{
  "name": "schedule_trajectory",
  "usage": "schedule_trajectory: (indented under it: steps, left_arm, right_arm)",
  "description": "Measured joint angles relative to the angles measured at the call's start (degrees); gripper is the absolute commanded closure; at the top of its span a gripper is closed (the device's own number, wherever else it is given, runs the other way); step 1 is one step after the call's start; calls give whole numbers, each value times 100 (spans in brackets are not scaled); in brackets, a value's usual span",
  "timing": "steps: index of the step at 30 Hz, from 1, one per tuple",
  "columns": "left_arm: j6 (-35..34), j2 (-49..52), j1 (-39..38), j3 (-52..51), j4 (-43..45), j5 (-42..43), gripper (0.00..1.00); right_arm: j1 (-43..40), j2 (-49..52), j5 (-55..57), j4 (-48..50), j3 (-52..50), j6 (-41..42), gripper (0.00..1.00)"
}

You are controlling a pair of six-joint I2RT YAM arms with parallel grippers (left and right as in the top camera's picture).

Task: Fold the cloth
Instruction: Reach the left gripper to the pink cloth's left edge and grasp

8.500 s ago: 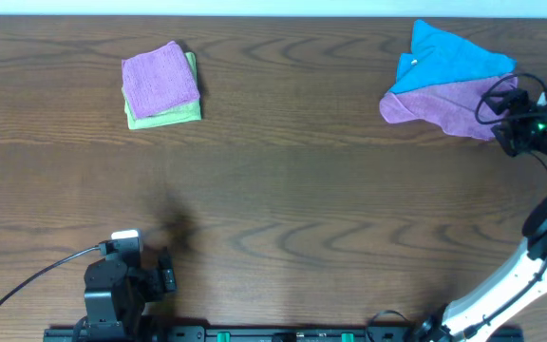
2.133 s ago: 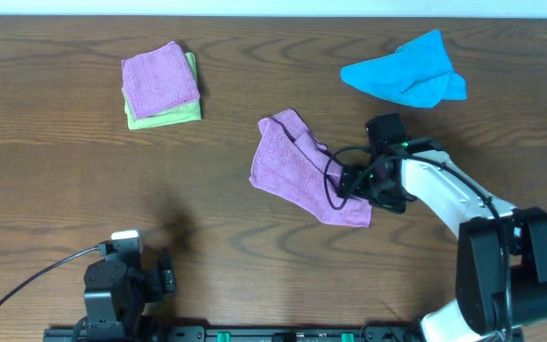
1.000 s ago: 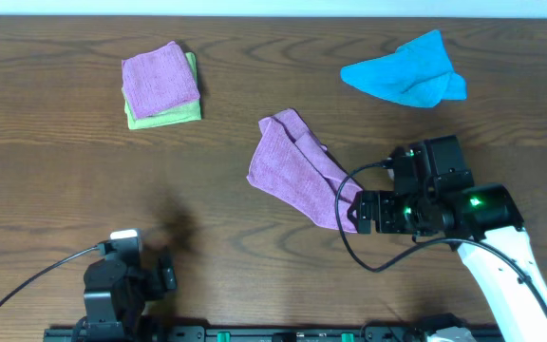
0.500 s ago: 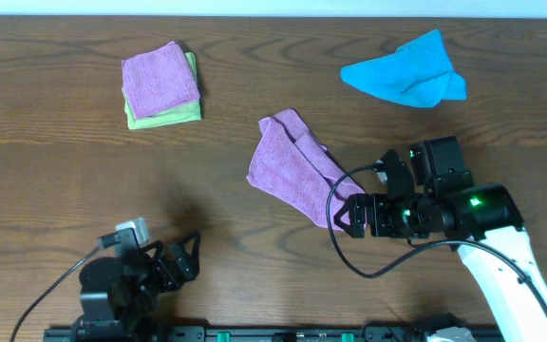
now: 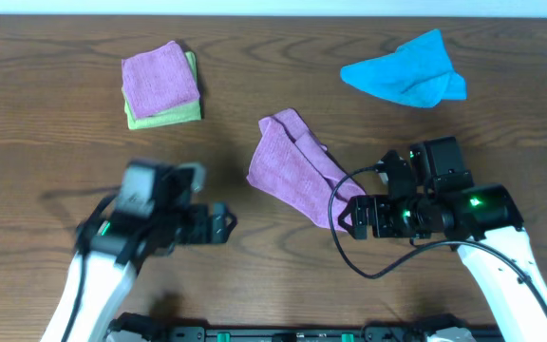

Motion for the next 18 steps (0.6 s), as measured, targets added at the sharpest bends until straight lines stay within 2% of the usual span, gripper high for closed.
schedule_trajectory:
  steps: [6,11,16,18]
  left_arm:
    - [144,1923,-282,221,925,-326,19]
    - [98,2743,-393,225,1897,-369,19]
    - [-157,2855,-774,227,2695,-577,16]
    - [-304,2879,-916,232,2997,-776,20]
  right_arm:
    - [0,0,280,299,0,-197,1]
    - [0,0,337,708,0,-337,1]
    - [0,0,354,717,0,-481,1]
    - [0,0,363,715,0,-533,1]
